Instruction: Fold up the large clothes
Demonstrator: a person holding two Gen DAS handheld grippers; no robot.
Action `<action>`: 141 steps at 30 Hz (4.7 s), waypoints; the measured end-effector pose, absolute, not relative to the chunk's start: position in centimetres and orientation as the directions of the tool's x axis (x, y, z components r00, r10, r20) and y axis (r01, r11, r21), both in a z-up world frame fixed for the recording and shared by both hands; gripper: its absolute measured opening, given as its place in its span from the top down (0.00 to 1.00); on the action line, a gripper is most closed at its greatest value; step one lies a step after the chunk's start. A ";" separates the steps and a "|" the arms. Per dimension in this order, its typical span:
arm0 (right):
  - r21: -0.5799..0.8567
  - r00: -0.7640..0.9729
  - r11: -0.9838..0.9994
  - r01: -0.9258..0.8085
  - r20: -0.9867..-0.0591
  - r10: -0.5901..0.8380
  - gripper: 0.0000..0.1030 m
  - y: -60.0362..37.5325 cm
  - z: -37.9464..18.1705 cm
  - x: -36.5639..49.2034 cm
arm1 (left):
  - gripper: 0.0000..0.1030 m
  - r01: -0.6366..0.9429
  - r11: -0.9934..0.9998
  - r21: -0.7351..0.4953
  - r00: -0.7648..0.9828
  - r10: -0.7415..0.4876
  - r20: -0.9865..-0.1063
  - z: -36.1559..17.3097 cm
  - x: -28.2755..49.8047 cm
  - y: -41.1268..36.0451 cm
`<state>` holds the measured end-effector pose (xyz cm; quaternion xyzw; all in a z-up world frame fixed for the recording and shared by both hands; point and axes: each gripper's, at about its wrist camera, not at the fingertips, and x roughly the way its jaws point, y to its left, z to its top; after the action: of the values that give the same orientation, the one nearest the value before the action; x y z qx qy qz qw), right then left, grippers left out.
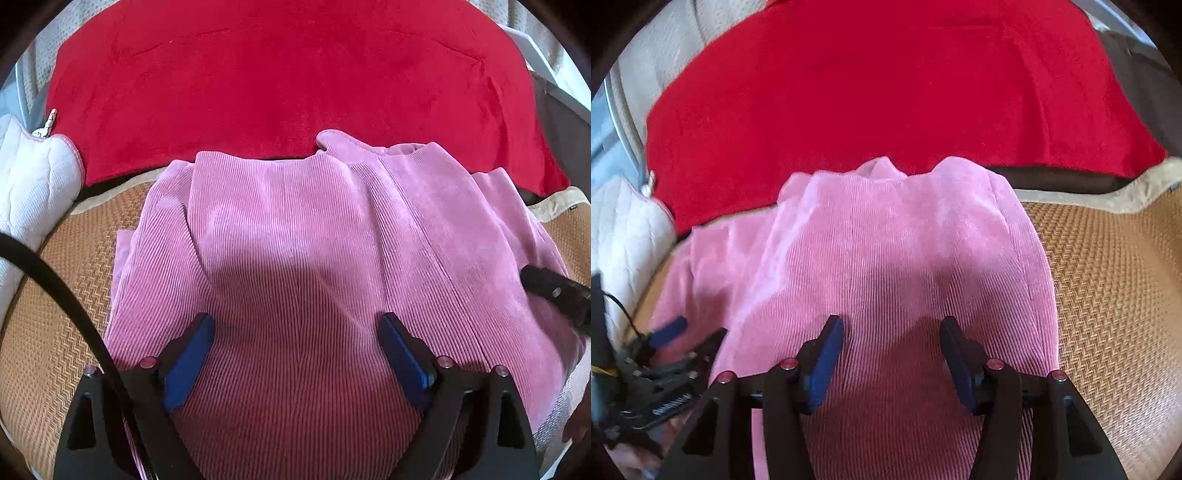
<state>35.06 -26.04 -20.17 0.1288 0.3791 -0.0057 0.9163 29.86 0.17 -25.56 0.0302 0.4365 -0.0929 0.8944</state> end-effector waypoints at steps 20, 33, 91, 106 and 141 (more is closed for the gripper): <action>0.221 0.734 0.975 0.023 -0.665 0.134 0.64 -23.1 -19.7 34.0 | 0.12 0.094 0.985 0.147 0.646 0.051 -0.762 -24.4 28.5 2.5; 0.261 0.736 0.963 0.070 -0.665 0.126 0.62 -24.5 -20.1 36.3 | 0.12 0.087 0.989 0.122 0.709 0.025 -0.704 -22.2 27.5 2.3; 0.156 0.678 0.965 0.211 -0.734 -0.030 0.62 -29.0 -20.6 35.7 | 0.12 0.126 0.986 0.110 0.675 -0.004 -0.737 -23.4 28.5 -0.1; 0.112 0.717 0.987 0.118 -0.697 -0.007 0.62 -24.6 -19.9 34.6 | 0.12 0.127 0.985 0.114 0.678 -0.003 -0.735 -23.5 28.2 0.1; 0.040 0.732 0.997 0.068 -0.681 -0.023 0.62 -23.5 -19.4 34.3 | 0.12 0.140 0.984 0.110 0.687 -0.017 -0.726 -23.4 27.9 -0.5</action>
<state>34.30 -23.50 -19.41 0.0308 0.3654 -0.0243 0.9300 27.93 -0.50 -23.36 0.0785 0.3931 -0.0428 0.9151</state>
